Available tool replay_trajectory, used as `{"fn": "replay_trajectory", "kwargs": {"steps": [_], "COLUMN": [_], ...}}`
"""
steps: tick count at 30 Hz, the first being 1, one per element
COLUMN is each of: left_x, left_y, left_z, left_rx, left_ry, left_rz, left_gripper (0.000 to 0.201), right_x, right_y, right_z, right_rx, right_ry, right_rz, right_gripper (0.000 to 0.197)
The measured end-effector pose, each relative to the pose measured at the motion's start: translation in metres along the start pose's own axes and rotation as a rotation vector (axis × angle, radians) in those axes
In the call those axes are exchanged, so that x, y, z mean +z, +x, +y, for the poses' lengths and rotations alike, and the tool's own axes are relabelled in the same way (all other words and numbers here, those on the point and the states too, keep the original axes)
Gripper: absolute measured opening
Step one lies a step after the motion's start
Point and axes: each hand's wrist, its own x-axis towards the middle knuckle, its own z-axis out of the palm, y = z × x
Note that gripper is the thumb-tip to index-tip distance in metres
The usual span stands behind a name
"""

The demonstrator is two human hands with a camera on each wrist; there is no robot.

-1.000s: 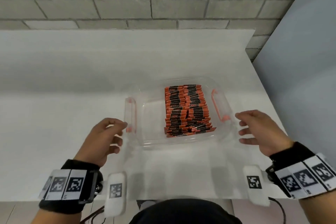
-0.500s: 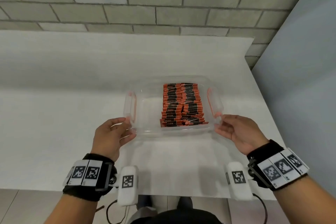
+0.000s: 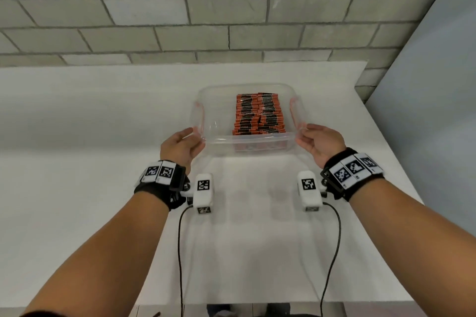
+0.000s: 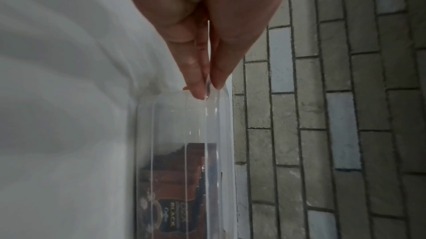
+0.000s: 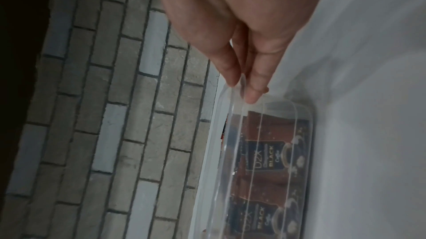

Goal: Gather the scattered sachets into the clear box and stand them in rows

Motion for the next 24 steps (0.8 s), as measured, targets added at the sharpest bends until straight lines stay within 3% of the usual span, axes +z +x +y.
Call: {"fn": "replay_trajectory", "kwargs": {"steps": [10, 24], "left_x": [0.035, 0.045], "left_y": [0.072, 0.096], "left_z": [0.022, 0.027], "left_rx": [-0.036, -0.058], "left_ry": [0.119, 0.131], "left_rz": [0.013, 0.015], "left_gripper": [0.02, 0.024], "right_x": [0.039, 0.044], "right_y": [0.057, 0.074], "right_z": [-0.026, -0.037], "right_rx": [0.028, 0.001], "right_ry": [-0.053, -0.107], "right_rz": [0.124, 0.037], "right_gripper": [0.012, 0.016]}}
